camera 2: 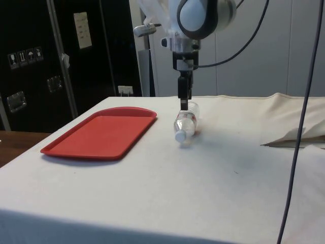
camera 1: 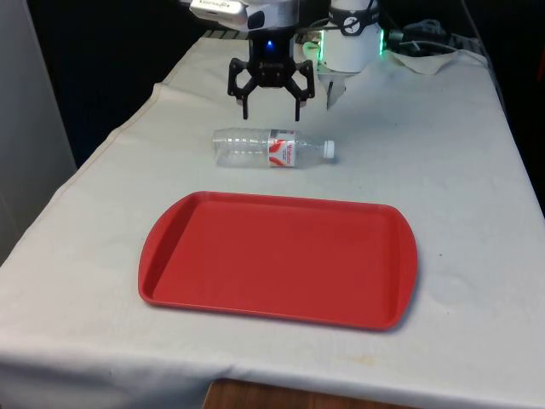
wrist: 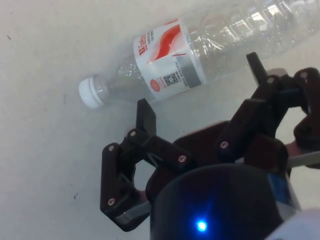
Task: Place the bottle upright on the tray.
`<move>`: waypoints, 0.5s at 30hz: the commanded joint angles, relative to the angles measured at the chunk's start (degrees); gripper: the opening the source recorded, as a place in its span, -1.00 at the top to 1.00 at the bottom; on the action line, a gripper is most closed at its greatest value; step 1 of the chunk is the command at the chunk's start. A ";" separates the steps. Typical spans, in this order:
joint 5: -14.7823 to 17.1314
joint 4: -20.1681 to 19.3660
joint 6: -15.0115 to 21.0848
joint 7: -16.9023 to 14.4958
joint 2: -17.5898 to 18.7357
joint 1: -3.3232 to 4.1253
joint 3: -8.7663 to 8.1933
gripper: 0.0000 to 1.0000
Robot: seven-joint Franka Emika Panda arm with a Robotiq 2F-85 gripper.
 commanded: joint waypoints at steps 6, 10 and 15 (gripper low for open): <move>0.23 0.06 0.11 -2.69 -0.06 -0.17 0.06 -1.00; 0.29 0.11 0.11 -4.18 -0.06 -0.23 0.00 -1.00; 0.40 0.40 0.11 -6.36 0.06 -0.40 -0.11 -1.00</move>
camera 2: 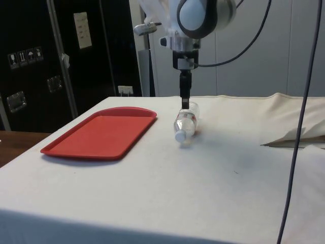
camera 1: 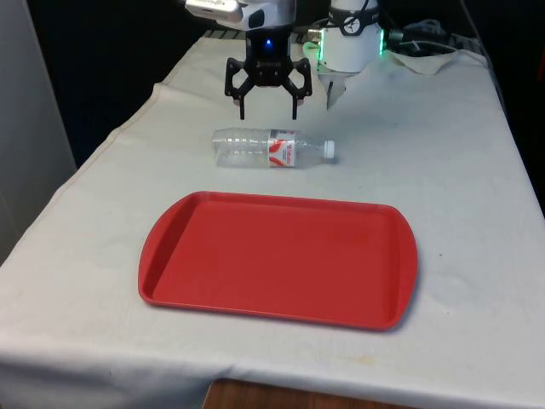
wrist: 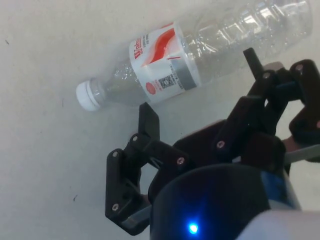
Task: Place the bottle upright on the tray.
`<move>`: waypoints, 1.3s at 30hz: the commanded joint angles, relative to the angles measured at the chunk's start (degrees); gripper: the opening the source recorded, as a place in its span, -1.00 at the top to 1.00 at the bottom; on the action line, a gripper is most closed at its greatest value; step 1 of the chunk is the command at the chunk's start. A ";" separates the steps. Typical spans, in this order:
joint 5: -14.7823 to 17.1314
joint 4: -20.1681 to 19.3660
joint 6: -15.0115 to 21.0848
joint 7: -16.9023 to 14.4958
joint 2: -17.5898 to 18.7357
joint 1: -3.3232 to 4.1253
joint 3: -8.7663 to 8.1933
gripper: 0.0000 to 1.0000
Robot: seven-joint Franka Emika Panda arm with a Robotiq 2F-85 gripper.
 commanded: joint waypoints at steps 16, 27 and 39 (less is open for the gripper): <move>0.46 0.57 0.00 -5.90 0.06 -0.17 -0.23 -1.00; 0.34 0.80 -0.17 -8.88 0.11 -0.06 -0.23 -1.00; 0.00 0.74 -0.11 -11.40 0.06 0.00 -0.46 -1.00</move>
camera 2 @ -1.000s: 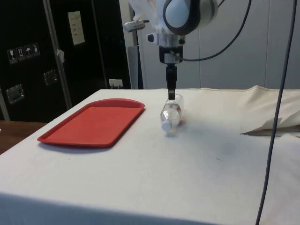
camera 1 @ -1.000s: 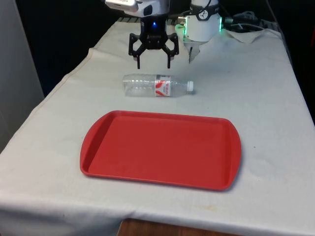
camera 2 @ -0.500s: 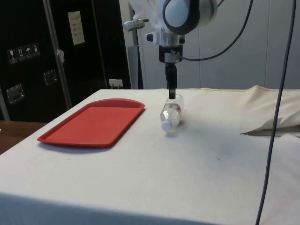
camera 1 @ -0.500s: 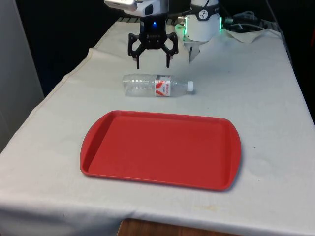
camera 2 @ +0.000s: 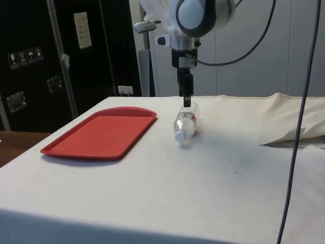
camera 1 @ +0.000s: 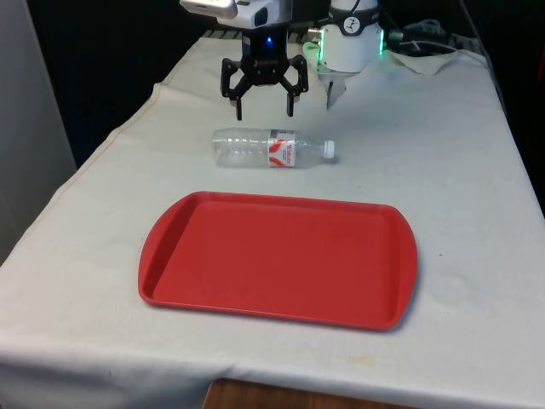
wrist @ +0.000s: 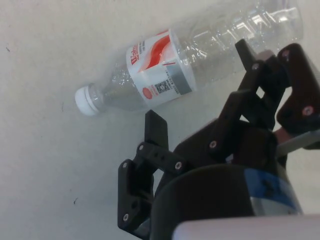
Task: Place the bottle upright on the tray.
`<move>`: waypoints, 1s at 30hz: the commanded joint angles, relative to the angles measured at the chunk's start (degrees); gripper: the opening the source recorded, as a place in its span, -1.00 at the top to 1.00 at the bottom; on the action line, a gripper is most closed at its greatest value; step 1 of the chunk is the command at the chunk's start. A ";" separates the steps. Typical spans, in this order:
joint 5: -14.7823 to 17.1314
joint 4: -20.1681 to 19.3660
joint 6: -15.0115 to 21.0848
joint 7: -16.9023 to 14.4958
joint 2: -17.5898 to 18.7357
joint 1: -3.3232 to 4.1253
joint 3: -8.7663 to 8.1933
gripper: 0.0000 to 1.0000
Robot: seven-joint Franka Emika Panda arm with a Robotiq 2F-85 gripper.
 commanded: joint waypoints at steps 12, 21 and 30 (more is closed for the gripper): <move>0.69 -0.06 -0.34 -4.35 -0.29 -0.11 0.34 -1.00; 0.80 0.00 -1.03 -7.73 -0.34 -0.11 0.46 -1.00; 0.63 0.06 -1.60 -10.89 -0.34 0.00 0.40 -1.00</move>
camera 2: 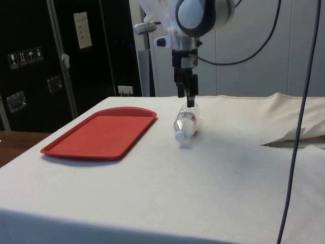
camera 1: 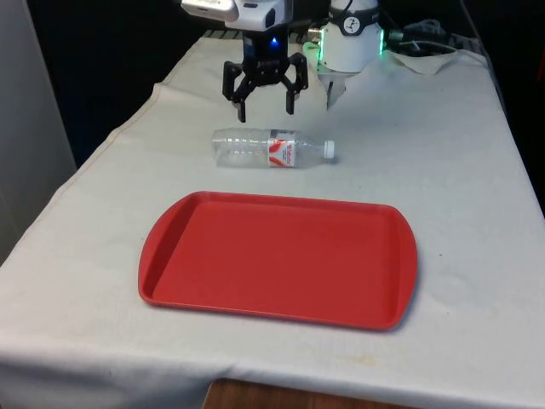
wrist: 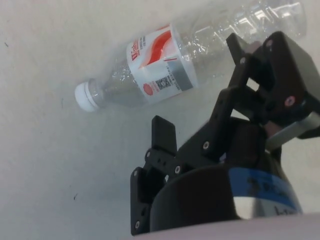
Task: Place the bottle upright on the tray.
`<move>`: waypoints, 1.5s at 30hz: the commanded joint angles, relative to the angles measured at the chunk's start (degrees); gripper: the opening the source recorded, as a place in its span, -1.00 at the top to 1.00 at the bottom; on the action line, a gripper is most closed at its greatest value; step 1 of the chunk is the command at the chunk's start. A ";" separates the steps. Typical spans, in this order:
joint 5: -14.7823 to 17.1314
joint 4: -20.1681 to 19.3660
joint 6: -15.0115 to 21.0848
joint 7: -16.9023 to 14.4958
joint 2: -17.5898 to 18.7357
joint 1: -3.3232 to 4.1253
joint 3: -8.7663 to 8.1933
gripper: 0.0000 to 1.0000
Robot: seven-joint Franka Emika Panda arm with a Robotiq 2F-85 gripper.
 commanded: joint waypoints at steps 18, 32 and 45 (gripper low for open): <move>0.40 0.23 -2.12 -6.65 -0.23 0.11 0.52 -1.00; 0.17 0.46 -2.01 -12.43 -0.06 0.11 0.52 -1.00; 0.11 0.46 -1.89 -17.30 -0.06 0.11 0.52 -1.00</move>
